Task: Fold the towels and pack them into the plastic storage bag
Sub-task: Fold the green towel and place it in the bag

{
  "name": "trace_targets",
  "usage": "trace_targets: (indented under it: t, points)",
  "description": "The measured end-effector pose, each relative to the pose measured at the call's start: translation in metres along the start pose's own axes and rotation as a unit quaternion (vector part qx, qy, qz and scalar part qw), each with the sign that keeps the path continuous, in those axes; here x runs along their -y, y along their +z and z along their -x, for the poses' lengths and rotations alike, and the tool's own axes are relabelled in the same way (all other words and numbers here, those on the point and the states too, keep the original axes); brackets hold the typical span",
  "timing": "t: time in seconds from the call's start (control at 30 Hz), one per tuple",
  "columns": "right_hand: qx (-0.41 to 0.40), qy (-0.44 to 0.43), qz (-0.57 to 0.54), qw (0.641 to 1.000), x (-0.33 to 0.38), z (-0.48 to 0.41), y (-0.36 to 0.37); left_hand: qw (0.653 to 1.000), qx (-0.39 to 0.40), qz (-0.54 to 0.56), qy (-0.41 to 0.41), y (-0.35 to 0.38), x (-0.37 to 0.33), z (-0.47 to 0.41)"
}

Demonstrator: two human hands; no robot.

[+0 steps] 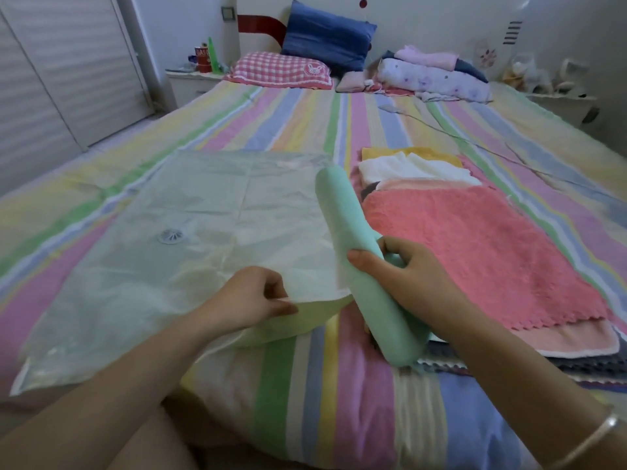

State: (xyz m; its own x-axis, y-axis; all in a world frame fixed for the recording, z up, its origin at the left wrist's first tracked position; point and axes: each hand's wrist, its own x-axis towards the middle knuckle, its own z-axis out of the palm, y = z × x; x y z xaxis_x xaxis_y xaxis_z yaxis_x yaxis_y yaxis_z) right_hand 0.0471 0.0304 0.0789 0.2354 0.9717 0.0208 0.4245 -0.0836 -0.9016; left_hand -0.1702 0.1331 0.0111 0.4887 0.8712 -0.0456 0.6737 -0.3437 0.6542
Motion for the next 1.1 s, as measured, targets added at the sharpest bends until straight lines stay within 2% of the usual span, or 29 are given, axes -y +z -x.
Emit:
trace_targets:
  t: [0.13, 0.27, 0.4, 0.47, 0.53, 0.6, 0.7, 0.77, 0.87, 0.97, 1.1]
  points:
    - [-0.020, -0.014, -0.031, 0.999, 0.016, -0.003, 0.013, 0.985, 0.100, 0.130, -0.049, -0.009, 0.005, -0.011]
    - [-0.038, -0.013, -0.047, 0.998, 0.024, 0.007, 0.031, 0.956, 0.197, 0.208, -0.068, -0.015, 0.010, -0.010]
    - [-0.143, -0.056, 0.103, 0.983, 0.017, 0.019, 0.050, 0.915, 0.274, 0.278, -0.098, -0.020, 0.017, -0.002]
    - [-0.172, -0.082, 0.186, 0.964, 0.013, 0.027, 0.058, 0.918, 0.281, 0.268, -0.080, -0.024, 0.021, 0.003]
    - [-0.181, -0.093, 0.273, 0.940, 0.007, 0.036, 0.066, 0.954, 0.251, 0.165, -0.020, -0.029, 0.025, 0.012]
    - [-0.177, -0.068, 0.332, 0.924, -0.003, 0.042, 0.073, 0.979, 0.196, 0.001, 0.059, -0.034, 0.031, 0.027]
    - [-0.175, -0.019, 0.389, 0.904, -0.023, 0.050, 0.080, 0.968, 0.088, -0.194, 0.132, -0.037, 0.047, 0.060]
    - [-0.170, 0.014, 0.405, 0.898, -0.039, 0.055, 0.084, 0.952, 0.039, -0.268, 0.146, -0.039, 0.064, 0.077]
    - [-0.170, 0.044, 0.422, 0.889, -0.058, 0.063, 0.092, 0.939, -0.013, -0.303, 0.162, -0.044, 0.093, 0.089]
    - [-0.190, 0.043, 0.434, 0.880, -0.062, 0.065, 0.096, 0.938, -0.050, -0.288, 0.186, -0.056, 0.109, 0.093]
    - [-0.177, 0.045, 0.435, 0.881, -0.058, 0.063, 0.095, 0.950, -0.052, -0.235, 0.201, -0.071, 0.121, 0.097]
